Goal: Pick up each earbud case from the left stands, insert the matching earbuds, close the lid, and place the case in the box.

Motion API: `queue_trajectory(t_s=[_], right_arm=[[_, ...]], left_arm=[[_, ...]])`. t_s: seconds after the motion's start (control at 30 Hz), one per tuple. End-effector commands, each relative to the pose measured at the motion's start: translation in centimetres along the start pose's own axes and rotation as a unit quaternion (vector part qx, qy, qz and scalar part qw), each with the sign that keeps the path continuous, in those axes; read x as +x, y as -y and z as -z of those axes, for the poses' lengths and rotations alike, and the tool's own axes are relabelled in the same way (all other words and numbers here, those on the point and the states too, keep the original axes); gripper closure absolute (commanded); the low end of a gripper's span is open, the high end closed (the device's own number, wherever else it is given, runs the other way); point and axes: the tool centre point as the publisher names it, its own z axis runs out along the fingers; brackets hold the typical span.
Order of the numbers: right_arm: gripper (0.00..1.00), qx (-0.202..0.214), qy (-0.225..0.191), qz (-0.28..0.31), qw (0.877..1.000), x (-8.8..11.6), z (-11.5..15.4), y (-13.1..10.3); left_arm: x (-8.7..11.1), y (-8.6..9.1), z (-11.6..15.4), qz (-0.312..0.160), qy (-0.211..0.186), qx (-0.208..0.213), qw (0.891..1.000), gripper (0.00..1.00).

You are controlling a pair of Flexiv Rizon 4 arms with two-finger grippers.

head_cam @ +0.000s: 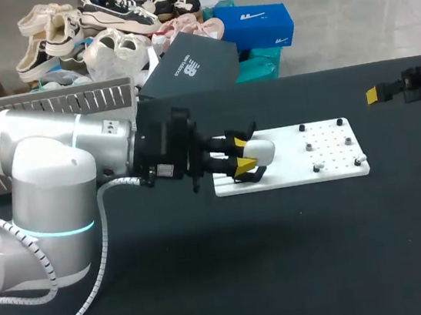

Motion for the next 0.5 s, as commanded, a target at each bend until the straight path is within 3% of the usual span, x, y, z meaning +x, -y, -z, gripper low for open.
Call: queue_trajectory(t_s=[0.03,0.27,0.5], right_arm=[[0.0,0.001,-0.001,0.0,1.0,0.0,0.0,0.0],[0.0,0.001,-0.001,0.0,1.0,0.0,0.0,0.0],[0.0,0.001,-0.001,0.0,1.0,0.0,0.0,0.0]], left_arm=[[0.1,0.2,0.0,-0.001,0.002,-0.002,1.0,1.0],[0.5,0.3,-1.8,0.005,0.029,-0.004,1.0,1.0],[0.3,-0.3,-4.4,-0.02,0.041,0.016,0.999,1.0]])
